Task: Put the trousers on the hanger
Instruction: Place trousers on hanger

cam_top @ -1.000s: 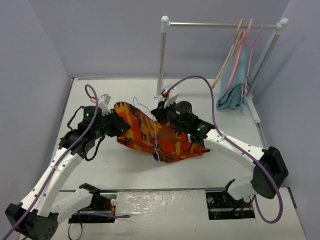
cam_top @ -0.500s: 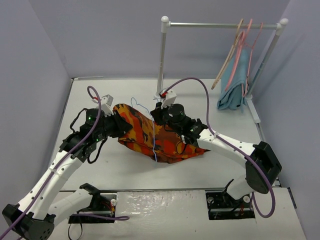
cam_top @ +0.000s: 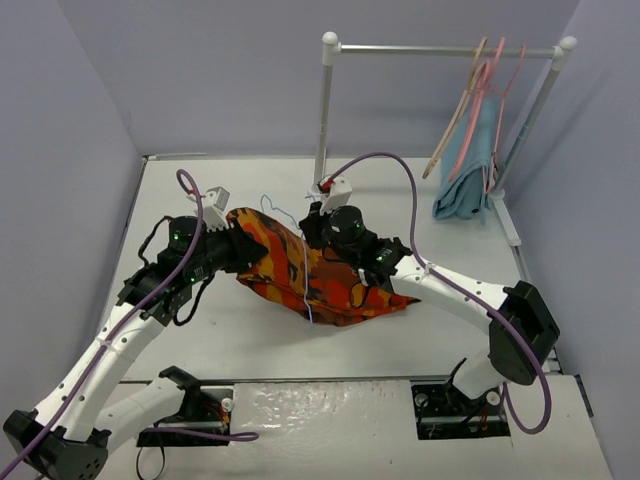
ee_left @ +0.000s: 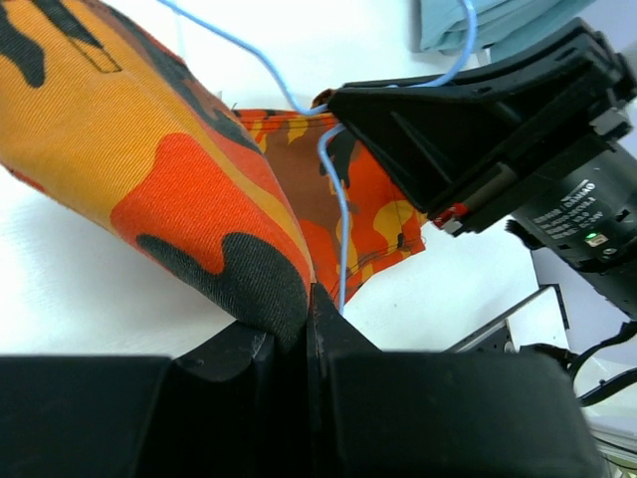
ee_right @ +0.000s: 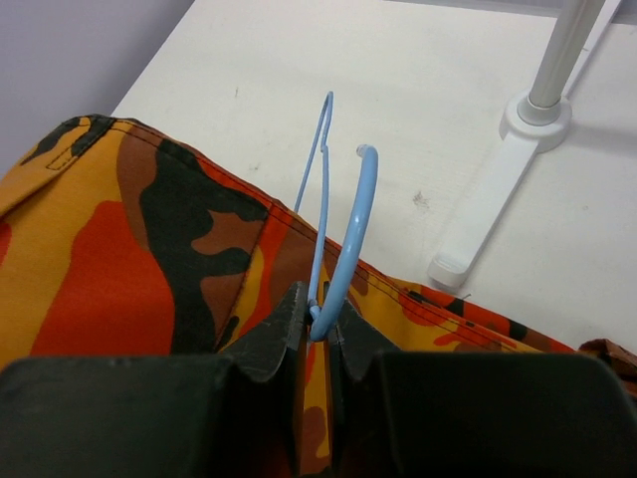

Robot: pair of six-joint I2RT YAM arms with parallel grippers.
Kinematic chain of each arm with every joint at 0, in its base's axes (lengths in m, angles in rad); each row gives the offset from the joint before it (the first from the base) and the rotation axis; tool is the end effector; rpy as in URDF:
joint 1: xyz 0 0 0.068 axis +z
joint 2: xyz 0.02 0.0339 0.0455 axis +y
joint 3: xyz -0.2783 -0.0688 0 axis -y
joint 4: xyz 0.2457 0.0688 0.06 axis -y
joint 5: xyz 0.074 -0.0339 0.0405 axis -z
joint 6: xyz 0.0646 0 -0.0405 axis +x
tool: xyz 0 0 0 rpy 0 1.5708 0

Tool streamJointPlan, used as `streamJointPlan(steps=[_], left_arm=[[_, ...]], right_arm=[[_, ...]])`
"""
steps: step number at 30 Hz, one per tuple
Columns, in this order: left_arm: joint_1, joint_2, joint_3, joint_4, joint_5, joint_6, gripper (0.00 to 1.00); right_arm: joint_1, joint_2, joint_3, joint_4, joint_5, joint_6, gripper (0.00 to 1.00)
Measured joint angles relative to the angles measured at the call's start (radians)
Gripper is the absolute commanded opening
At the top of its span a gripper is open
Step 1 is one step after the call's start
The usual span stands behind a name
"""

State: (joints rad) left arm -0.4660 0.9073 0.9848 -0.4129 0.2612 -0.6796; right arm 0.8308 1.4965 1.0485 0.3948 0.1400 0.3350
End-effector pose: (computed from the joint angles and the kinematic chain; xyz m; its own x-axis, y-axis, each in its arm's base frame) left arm 0.1870 -0.1127 0.3667 -0.6384 -0.3585 -0.6811 0.3223 0.6790 -0.6596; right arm 0.2660 0.2779 0.3313 -0.2434 0.2163 -0.9455 -0.5901 0.7407 0.3213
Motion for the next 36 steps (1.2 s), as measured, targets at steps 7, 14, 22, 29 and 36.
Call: streamJointPlan(steps=[7, 14, 22, 29, 36], left_arm=[[-0.018, 0.003, 0.0, 0.044, 0.032, 0.03, 0.0], [-0.024, 0.002, 0.0, 0.085, 0.052, 0.051, 0.0], [-0.024, -0.054, -0.02, 0.046, 0.003, 0.08, 0.0], [-0.024, -0.121, -0.1, 0.053, -0.022, 0.095, 0.0], [-0.02, -0.193, -0.25, 0.111, 0.017, 0.098, 0.0]], right_arm=[[0.008, 0.106, 0.094, -0.041, 0.04, 0.009, 0.0], [0.001, 0.169, 0.098, -0.103, 0.083, 0.003, 0.0], [-0.012, 0.079, 0.027, -0.123, 0.042, -0.034, 0.0], [-0.024, 0.048, 0.013, -0.138, -0.052, -0.08, 0.0], [-0.025, 0.052, 0.01, -0.13, -0.191, -0.107, 0.0]])
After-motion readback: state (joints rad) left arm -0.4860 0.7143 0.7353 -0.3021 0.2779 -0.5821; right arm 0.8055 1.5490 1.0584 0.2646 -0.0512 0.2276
